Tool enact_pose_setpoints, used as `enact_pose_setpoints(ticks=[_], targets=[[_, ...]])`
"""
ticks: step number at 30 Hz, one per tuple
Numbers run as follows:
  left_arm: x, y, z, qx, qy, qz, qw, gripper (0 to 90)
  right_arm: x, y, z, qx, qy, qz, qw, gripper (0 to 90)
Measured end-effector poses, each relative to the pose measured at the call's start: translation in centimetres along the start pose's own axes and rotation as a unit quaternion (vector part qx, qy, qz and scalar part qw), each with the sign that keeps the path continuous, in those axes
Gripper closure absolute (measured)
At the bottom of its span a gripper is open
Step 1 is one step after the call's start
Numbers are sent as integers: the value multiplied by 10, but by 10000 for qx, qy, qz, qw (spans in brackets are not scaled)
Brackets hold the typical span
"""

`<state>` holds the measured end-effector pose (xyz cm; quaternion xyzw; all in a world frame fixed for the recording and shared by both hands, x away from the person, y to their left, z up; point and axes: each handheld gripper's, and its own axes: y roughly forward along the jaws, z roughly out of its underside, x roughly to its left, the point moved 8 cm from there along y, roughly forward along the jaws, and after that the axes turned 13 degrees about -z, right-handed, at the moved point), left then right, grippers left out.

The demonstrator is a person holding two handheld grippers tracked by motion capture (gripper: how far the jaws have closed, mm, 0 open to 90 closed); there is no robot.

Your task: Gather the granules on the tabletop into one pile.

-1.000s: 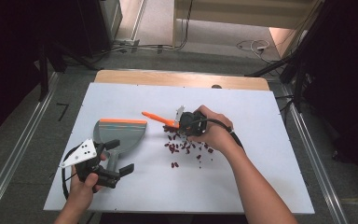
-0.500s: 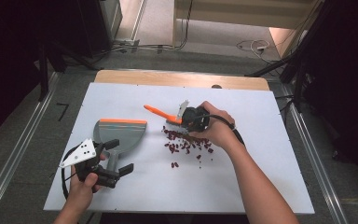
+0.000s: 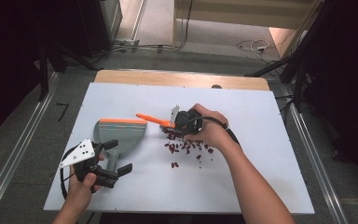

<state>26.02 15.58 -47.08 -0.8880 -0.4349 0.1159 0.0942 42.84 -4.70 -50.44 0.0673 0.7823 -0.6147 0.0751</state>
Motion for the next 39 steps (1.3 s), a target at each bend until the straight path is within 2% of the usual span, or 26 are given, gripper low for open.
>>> enact_pose_setpoints(ticks=[7,12,18,21,25,32,35,37,39], targets=[[-2,2,1,34,37,12,10000,0,14,-4,5,4,-198,-133,9997,686],[-2,3,1,33,32,10,10000,0,23,-6,9,7,-223,-255,9994,686],[-2,2,1,40,39,11,10000,0,28,-9,11,30,-342,-316,9989,686],[-2,2,1,37,38,11,10000,0,25,-13,10,-93,-285,-307,9991,687],[-1,2,1,35,31,8,10000,0,15,-18,8,-296,-87,-107,9995,686],[-2,3,1,34,43,11,10000,0,15,-6,-8,-165,-308,-38,9994,686],[-1,2,1,38,43,8,10000,0,20,-2,-10,-148,-462,-189,9986,686],[0,1,1,33,31,-1,10000,0,22,-2,-9,-81,-555,-196,9982,686],[0,1,1,27,23,-6,10000,0,26,-4,-6,-57,-531,-271,9982,686]])
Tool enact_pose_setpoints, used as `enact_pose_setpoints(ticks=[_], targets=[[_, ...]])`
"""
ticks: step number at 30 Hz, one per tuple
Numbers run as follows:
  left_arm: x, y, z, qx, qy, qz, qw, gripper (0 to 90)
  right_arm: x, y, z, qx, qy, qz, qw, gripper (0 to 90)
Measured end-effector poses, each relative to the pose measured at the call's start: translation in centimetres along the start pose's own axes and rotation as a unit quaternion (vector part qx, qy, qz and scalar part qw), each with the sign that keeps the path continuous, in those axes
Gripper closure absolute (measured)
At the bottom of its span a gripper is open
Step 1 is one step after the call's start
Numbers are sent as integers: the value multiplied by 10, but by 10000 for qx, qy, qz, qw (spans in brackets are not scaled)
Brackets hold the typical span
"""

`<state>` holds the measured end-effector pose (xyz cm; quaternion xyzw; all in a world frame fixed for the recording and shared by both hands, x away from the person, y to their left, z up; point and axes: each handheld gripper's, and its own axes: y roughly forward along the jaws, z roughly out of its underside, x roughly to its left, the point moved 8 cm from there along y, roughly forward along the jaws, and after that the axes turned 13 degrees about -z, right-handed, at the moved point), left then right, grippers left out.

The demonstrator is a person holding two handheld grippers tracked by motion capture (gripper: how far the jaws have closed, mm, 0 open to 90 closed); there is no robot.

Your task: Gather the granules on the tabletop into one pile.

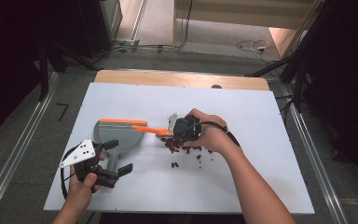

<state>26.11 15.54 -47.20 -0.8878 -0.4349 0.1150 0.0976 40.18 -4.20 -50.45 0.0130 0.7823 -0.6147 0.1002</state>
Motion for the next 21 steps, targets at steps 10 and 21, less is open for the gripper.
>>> enact_pose_setpoints(ticks=[10,21], targets=[[-3,2,-1,11,30,18,10000,0,8,-12,9,-67,-4,-46,10000,686],[-1,1,-1,11,8,-7,10000,0,35,-39,-8,-935,2097,-958,9685,686]])
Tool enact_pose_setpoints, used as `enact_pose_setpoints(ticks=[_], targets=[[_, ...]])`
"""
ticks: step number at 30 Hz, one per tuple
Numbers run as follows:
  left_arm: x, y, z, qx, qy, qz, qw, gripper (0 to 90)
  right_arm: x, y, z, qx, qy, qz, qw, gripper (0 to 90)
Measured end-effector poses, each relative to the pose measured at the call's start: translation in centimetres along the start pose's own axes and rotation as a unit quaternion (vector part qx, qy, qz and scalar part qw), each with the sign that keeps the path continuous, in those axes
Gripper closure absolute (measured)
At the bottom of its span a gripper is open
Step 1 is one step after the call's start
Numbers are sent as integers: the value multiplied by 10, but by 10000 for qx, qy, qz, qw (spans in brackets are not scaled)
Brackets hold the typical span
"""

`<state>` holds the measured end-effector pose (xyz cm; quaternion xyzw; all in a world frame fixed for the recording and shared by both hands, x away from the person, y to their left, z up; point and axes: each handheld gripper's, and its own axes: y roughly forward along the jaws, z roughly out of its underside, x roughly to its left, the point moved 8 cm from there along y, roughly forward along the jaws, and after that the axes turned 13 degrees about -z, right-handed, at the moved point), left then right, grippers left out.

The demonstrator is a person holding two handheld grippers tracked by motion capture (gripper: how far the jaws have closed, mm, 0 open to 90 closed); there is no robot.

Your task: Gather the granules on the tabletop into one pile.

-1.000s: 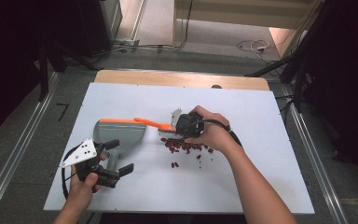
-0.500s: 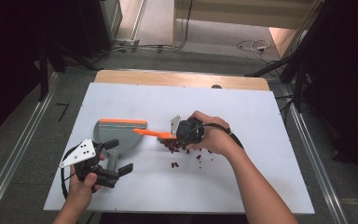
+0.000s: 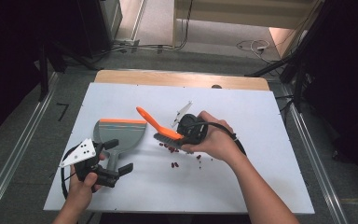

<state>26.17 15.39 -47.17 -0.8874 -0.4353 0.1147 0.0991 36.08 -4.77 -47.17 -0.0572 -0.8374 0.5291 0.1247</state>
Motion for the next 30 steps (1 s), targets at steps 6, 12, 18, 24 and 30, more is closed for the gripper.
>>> enact_pose_setpoints(ticks=[6,12,18,24,30], targets=[[-1,0,0,3,6,1,10000,0,13,14,-1,-166,895,-887,9919,686],[0,0,1,12,3,-8,10000,0,18,28,-6,-310,1428,-1518,9776,686],[-1,-1,0,-5,21,6,10000,0,-1,46,-6,-345,1951,-1542,9680,686],[1,-1,0,-18,4,-6,10000,0,-19,44,1,-396,2371,-1635,9568,686],[1,-1,0,-13,-2,-10,10000,0,-38,36,12,-482,2695,-1514,9498,686]])
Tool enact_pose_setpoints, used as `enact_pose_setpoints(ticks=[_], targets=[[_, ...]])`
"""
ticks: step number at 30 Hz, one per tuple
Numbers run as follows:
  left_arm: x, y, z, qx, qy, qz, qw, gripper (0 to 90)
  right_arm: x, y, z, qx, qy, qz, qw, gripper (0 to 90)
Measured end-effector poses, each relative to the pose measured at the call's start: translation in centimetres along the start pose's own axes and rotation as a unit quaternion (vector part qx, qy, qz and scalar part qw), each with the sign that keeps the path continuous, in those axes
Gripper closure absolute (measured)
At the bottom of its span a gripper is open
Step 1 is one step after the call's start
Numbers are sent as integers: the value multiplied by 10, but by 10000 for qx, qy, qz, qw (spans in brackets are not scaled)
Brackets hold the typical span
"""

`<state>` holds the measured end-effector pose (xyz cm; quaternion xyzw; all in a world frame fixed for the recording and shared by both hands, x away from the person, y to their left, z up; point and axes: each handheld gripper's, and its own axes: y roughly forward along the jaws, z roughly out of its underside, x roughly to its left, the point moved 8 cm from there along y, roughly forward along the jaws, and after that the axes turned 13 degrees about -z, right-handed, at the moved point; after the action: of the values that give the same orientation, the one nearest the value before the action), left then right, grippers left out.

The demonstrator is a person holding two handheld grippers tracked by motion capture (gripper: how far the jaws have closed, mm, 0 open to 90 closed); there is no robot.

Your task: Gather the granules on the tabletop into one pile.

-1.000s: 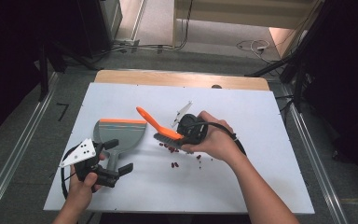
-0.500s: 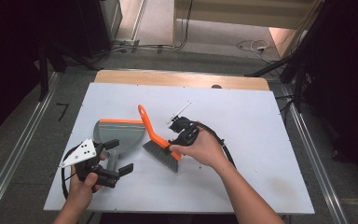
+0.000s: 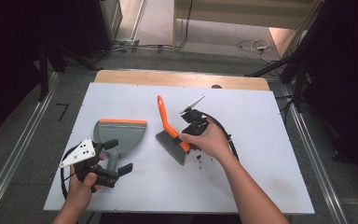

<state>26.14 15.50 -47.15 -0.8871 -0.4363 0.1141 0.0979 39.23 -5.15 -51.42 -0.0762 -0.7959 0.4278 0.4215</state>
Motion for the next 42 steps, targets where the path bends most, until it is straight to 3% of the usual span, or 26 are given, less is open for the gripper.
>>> enact_pose_setpoints(ticks=[9,20,31,36,40,42], targets=[[-1,1,0,1,-3,18,10000,0,-19,-18,5,-196,291,150,9993,686],[-1,2,1,26,12,19,10000,0,-31,-32,13,-340,537,270,9976,686],[-2,3,2,46,20,21,10000,0,-43,-47,21,-472,644,378,9961,686],[-2,4,2,54,21,22,10000,0,-42,-50,21,-539,558,375,9963,685],[-2,4,2,53,16,27,10000,0,-35,-60,21,-569,288,415,9971,686],[-2,4,3,60,21,23,10000,0,-30,-66,22,-496,17,434,9978,685]])
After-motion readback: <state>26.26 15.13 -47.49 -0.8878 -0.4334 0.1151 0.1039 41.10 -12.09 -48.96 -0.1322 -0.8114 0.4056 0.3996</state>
